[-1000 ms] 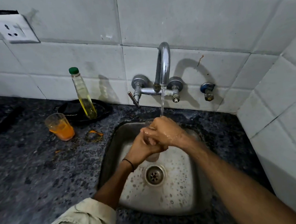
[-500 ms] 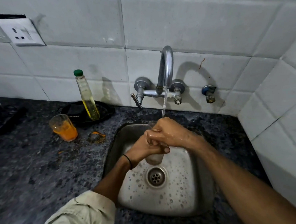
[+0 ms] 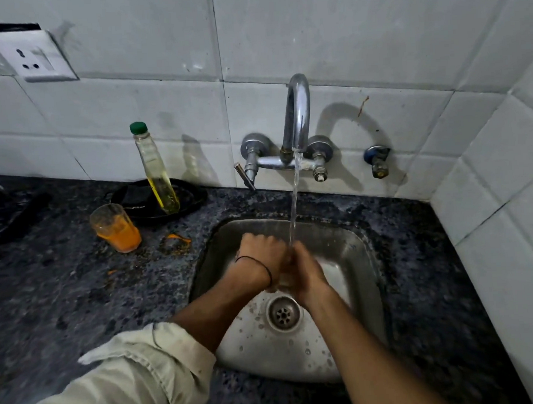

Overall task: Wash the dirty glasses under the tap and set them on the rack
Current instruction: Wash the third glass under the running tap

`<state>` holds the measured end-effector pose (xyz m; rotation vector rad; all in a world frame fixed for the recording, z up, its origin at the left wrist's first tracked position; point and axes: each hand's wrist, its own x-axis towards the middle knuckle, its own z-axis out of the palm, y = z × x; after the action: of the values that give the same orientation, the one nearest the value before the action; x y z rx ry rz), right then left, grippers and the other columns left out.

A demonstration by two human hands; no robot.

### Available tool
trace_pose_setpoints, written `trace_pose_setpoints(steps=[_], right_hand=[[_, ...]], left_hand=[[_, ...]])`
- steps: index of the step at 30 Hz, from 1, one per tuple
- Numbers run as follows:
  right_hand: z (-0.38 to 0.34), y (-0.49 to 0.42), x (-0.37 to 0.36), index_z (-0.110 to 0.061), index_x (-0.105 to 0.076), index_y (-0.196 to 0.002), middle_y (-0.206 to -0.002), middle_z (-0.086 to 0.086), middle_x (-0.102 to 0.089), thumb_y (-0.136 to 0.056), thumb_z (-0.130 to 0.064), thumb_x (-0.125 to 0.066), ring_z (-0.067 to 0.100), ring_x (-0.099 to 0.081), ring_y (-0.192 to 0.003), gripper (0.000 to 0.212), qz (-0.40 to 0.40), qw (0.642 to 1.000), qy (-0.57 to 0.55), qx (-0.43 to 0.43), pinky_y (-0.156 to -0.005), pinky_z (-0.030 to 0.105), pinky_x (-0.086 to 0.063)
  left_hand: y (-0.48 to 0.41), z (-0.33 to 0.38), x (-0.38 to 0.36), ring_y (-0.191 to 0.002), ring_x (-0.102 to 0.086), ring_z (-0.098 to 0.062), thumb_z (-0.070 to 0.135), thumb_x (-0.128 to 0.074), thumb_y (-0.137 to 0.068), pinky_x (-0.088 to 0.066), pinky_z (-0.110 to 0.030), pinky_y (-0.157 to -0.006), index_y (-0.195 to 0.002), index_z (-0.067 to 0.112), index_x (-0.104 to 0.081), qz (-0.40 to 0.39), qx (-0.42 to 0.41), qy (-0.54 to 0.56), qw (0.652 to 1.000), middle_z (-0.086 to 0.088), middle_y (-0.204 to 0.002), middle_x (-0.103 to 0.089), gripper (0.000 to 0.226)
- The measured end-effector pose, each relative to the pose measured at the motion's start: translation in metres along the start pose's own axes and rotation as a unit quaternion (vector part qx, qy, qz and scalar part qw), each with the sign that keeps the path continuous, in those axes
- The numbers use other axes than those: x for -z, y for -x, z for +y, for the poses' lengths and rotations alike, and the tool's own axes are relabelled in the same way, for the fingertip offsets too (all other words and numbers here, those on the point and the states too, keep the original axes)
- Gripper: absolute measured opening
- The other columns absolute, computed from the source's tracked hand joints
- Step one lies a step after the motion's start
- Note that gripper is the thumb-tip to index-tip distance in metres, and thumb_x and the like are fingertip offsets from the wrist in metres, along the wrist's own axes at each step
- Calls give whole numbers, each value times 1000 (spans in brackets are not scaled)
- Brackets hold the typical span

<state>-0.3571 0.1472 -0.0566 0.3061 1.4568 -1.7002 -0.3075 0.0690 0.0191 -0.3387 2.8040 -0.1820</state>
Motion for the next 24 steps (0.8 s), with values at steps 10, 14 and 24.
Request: trace_pose_setpoints(steps=[10,14,24], right_hand=[[17,-11,8,-8,-70,-88,-84,13,-74,-80,-40,-64,29,-71,-79,34,86,962,259,-14,-70,39,-59],[-7,8,-3,-11,-63,-61,-57,2,-62,-82,-35,-59,19,-59,-57,33,34,824,537,179,-63,36,-52],[-40,31,-18,-15,-57,-60,-63,6,-63,-98,-44,-52,25,-64,-64,48,58,759,555,337,-67,40,-56]], left_hand=[[7,-8,-51,-101,-63,-19,52,-82,-64,-49,-31,-81,-113,26,-62,-142,-11,231,962,5,-109,-67,58],[11,-13,-88,-95,-67,-17,29,-83,-68,-48,-27,-77,-93,18,-73,-177,-6,624,761,4,-90,-72,29],[-3,23,-69,-82,-66,-17,41,-65,-82,-48,-27,-63,-108,26,-60,163,180,639,730,3,-86,-69,31]])
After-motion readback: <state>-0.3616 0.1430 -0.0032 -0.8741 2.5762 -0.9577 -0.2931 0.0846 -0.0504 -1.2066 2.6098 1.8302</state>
